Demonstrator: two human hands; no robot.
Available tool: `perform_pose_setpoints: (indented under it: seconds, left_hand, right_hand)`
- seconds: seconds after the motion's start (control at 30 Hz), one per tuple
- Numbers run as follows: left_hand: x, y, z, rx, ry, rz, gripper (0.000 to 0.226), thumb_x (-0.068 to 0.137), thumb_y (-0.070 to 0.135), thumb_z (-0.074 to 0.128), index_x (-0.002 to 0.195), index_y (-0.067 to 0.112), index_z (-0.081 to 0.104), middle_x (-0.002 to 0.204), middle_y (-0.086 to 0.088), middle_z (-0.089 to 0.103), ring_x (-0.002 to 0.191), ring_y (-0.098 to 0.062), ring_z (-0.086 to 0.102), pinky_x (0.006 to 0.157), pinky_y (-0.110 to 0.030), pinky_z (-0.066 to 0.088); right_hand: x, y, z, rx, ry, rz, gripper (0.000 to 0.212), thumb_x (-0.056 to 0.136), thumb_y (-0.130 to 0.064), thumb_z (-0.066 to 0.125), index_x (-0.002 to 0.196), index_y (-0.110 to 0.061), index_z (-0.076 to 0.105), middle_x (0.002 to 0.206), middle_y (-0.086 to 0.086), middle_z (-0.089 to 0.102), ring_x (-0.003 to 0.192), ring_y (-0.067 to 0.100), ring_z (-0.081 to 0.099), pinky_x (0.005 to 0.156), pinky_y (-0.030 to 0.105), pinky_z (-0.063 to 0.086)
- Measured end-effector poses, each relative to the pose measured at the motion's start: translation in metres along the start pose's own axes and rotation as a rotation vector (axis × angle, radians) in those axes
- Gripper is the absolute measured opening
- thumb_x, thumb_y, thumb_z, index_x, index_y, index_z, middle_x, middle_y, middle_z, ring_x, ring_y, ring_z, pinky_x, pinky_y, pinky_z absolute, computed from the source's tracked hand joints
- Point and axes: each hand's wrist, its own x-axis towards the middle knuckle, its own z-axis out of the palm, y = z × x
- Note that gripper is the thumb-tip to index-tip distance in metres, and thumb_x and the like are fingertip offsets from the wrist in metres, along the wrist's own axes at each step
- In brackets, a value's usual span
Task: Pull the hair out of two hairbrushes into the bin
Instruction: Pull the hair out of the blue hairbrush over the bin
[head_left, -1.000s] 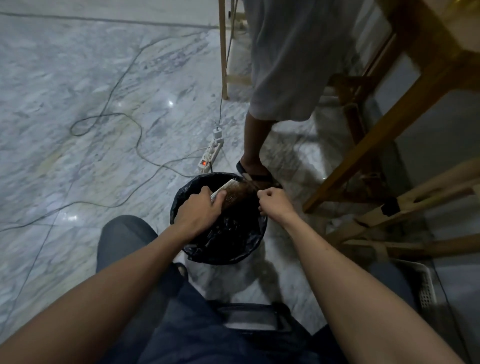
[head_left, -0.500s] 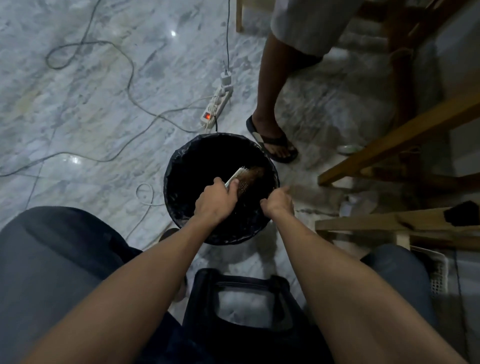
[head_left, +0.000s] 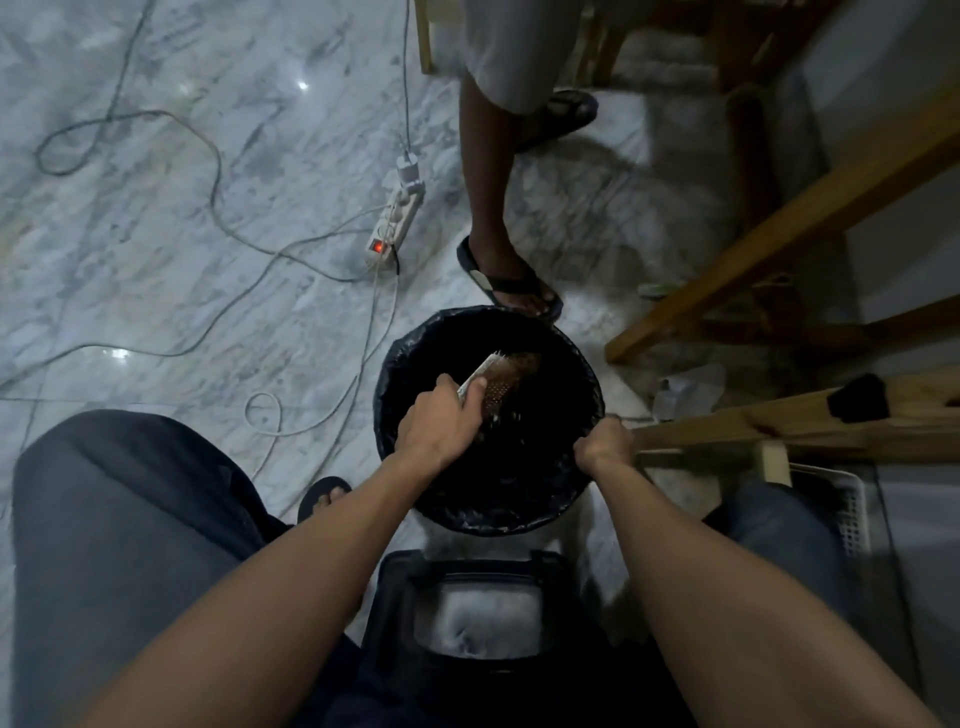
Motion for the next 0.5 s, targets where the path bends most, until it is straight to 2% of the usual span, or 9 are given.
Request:
perform_pose_setpoints:
  seconds: [0.17, 0.23, 0.33, 0.43, 0.5]
  left_hand:
    - [-0.020, 0.024, 0.019, 0.003, -0.069, 0.058, 0.056, 0.097, 0.064, 0.030, 0.100, 0.011, 0.047, 0.085, -0.011, 0.060, 0.075, -0.033, 0.060, 0.064, -0.041, 0.048]
    - [-0.025, 0.032, 0.022, 0.020, -0.080, 0.086, 0.055, 0.097, 0.064, 0.030, 0.099, 0.011, 0.047, 0.084, -0.010, 0.059, 0.074, -0.032, 0.059, 0.061, -0.039, 0.044]
    - [-0.031, 0.041, 0.022, 0.030, -0.071, 0.122, 0.054, 0.097, 0.063, 0.032, 0.099, 0.011, 0.047, 0.082, -0.009, 0.059, 0.071, -0.029, 0.057, 0.058, -0.037, 0.039]
    - [-0.034, 0.047, 0.015, 0.020, -0.048, 0.137, 0.055, 0.097, 0.064, 0.032, 0.097, 0.011, 0.048, 0.084, -0.010, 0.061, 0.073, -0.031, 0.059, 0.059, -0.038, 0.041]
    - [-0.038, 0.053, 0.008, 0.022, -0.046, 0.156, 0.056, 0.097, 0.064, 0.031, 0.097, 0.011, 0.049, 0.082, -0.008, 0.060, 0.071, -0.029, 0.059, 0.059, -0.039, 0.043]
  right_hand:
    - [-0.004, 0.049, -0.020, 0.007, -0.013, 0.076, 0.027, 0.099, -0.012, 0.062, 0.120, 0.005, 0.064, 0.127, 0.024, 0.064, 0.117, 0.041, 0.062, 0.087, 0.040, 0.050]
    - [-0.010, 0.057, -0.027, 0.000, -0.068, 0.077, 0.026, 0.100, -0.014, 0.062, 0.117, 0.006, 0.064, 0.127, 0.022, 0.063, 0.119, 0.039, 0.061, 0.082, 0.036, 0.047]
    - [-0.019, 0.059, -0.037, 0.032, -0.098, 0.054, 0.016, 0.102, -0.016, 0.058, 0.102, 0.000, 0.060, 0.113, 0.019, 0.062, 0.110, 0.036, 0.063, 0.076, 0.032, 0.043]
    - [-0.026, 0.053, -0.055, 0.140, -0.057, 0.015, 0.027, 0.099, -0.018, 0.059, 0.116, 0.003, 0.061, 0.119, 0.020, 0.063, 0.108, 0.035, 0.063, 0.076, 0.032, 0.044]
    - [-0.032, 0.044, -0.072, 0.280, -0.032, -0.028, 0.041, 0.100, -0.026, 0.059, 0.131, 0.001, 0.057, 0.131, 0.019, 0.061, 0.117, 0.035, 0.061, 0.083, 0.032, 0.046]
